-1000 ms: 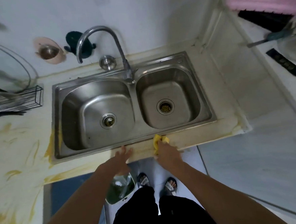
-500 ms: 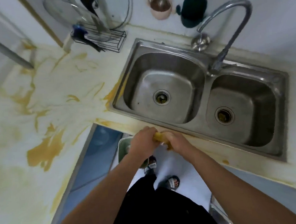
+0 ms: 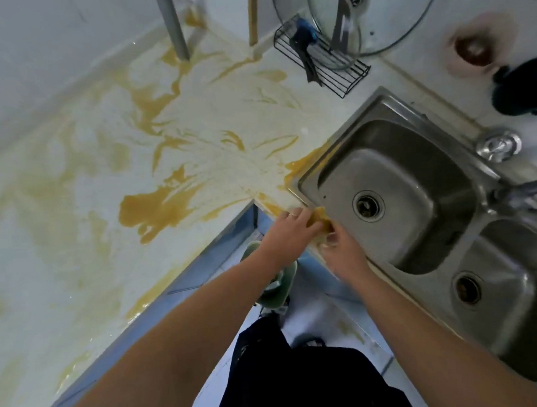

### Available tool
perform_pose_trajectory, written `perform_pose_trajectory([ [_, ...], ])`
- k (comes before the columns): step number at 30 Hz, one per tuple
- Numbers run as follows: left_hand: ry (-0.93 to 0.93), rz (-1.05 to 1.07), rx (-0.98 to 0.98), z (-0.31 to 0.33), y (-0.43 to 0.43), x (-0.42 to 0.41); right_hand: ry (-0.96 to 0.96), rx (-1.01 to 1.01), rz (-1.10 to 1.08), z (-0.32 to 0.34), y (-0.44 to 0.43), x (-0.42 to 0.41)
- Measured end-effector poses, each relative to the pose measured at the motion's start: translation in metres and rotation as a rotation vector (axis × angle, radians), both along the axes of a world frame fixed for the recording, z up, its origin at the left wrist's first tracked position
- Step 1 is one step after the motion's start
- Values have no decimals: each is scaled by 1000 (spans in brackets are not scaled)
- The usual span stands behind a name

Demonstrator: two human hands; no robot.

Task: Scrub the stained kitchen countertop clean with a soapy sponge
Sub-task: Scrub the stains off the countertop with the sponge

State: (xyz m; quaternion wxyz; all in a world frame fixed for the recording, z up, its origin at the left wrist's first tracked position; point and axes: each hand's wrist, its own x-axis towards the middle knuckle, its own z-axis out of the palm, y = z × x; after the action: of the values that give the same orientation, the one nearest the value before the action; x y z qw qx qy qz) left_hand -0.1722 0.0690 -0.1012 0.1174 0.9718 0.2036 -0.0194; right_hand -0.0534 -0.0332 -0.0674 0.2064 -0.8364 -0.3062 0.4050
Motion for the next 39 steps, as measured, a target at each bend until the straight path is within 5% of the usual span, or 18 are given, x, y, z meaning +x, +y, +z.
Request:
perform_pose_trajectory([
  [9,120,-34,232,-20,31,-9,62,89,165,-7,50,-13],
  [19,210,774,22,2,116,-110,129,-29,269,-15,66,-49],
  [26,350,1157,-10,1,93,-241,99,-213,406,-11,63,-98],
  [29,275,1317,47,0,65,-285,61,-264,446,-4,59,-108],
  [39,153,1132,-276,8,50,-268,37,-344,321,-15,17,-85],
])
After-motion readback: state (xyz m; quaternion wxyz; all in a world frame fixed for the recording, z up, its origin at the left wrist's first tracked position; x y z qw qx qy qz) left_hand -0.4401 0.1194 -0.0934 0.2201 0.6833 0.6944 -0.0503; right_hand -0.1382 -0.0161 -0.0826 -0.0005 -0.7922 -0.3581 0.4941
